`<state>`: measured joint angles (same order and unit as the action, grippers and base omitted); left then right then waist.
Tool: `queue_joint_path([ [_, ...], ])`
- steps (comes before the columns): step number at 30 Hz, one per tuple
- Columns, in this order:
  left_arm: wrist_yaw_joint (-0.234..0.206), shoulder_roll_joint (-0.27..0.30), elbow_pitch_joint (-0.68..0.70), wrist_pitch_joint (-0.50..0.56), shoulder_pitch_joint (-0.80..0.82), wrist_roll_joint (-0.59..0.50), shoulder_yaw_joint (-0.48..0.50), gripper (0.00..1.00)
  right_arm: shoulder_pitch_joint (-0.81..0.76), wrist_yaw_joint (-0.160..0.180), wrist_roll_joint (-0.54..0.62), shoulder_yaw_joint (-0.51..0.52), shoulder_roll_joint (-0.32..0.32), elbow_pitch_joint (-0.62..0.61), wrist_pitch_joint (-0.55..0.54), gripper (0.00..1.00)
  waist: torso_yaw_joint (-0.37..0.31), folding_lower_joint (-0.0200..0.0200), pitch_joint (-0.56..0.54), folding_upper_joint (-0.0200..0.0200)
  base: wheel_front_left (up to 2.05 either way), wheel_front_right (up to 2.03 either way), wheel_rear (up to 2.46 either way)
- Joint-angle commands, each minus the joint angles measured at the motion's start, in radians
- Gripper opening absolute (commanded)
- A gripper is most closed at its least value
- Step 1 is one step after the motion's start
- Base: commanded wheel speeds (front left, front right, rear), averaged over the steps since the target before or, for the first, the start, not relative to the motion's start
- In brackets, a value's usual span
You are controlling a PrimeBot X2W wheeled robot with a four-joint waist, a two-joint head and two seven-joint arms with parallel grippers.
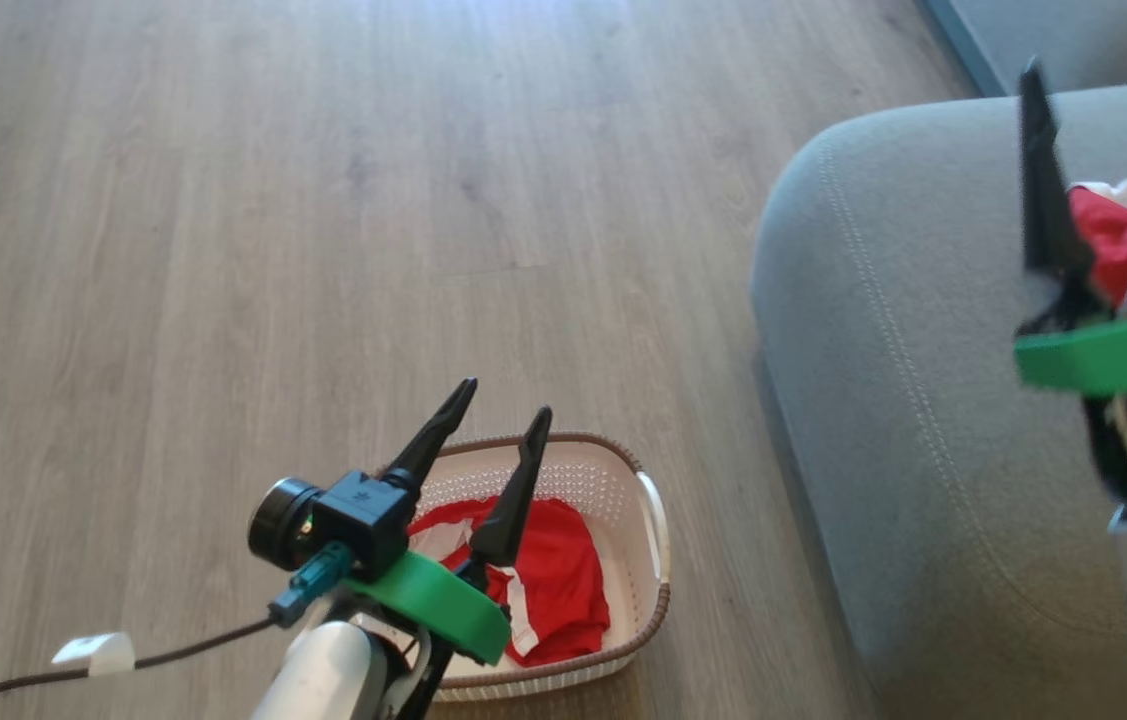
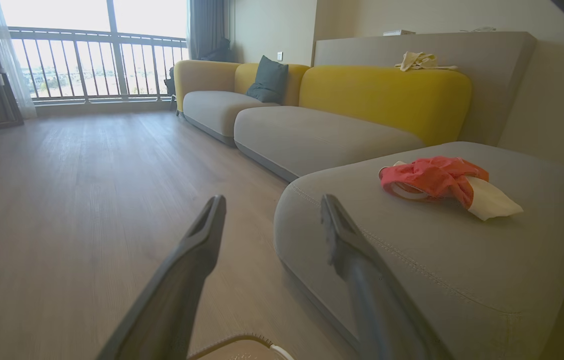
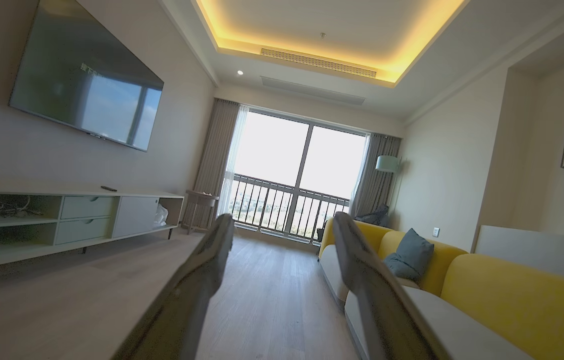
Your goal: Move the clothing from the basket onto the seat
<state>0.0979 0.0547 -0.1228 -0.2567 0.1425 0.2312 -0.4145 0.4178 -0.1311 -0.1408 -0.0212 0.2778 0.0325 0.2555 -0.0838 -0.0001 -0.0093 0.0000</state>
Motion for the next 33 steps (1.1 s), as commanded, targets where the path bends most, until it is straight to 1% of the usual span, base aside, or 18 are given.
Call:
queue_joint_path([
  [1,-0.01,-0.004,0.033,-0.005,0.029,0.011,0.047,1.0,-0.029,0.0,0.001,-0.008,-0.015,-0.044,0.006,1.0,0.026,0.0001,-0.003,0.0,0.0,0.0,0.0],
  [8,-0.052,-0.004,0.019,-0.005,0.025,-0.004,0.097,1.0,-0.153,0.0,-0.008,0.005,-0.091,-0.063,0.006,1.0,0.096,0.0001,-0.006,0.0,0.0,0.0,0.0],
  [10,-0.066,-0.004,-0.006,-0.005,0.02,-0.01,0.107,1.0,-0.185,0.0,-0.003,0.0,-0.099,-0.064,0.006,1.0,0.121,0.0001,-0.007,0.0,0.0,0.0,0.0],
  [17,-0.139,-0.004,-0.029,-0.005,-0.007,0.001,0.169,1.0,-0.286,0.0,-0.006,0.002,-0.155,-0.034,0.006,1.0,0.19,0.0001,-0.022,0.0,0.0,0.0,0.0],
  [18,-0.139,-0.004,-0.029,-0.005,-0.007,0.001,0.169,1.0,-0.286,0.0,-0.006,0.002,-0.155,-0.034,0.006,1.0,0.19,0.0001,-0.022,0.0,0.0,0.0,0.0],
  [22,-0.177,-0.004,-0.028,-0.005,-0.029,-0.015,0.199,1.0,-0.332,0.0,0.02,-0.033,-0.168,0.002,0.006,1.0,0.206,0.0001,-0.026,0.0,0.0,0.0,0.0],
  [25,-0.202,-0.004,-0.041,-0.005,-0.049,-0.021,0.216,1.0,-0.356,0.0,0.015,-0.046,-0.181,0.036,0.006,1.0,0.208,0.0001,-0.025,0.0,0.0,0.0,0.0],
  [29,-0.22,-0.004,-0.067,-0.005,-0.064,-0.04,0.226,1.0,-0.381,0.0,0.026,-0.047,-0.193,0.071,0.006,1.0,0.208,0.0001,-0.021,0.0,0.0,0.0,0.0],
  [33,-0.227,-0.004,-0.067,-0.005,-0.072,-0.056,0.226,1.0,-0.41,0.0,0.037,-0.038,-0.206,0.086,0.006,1.0,0.209,0.0001,-0.019,0.0,0.0,0.0,0.0],
])
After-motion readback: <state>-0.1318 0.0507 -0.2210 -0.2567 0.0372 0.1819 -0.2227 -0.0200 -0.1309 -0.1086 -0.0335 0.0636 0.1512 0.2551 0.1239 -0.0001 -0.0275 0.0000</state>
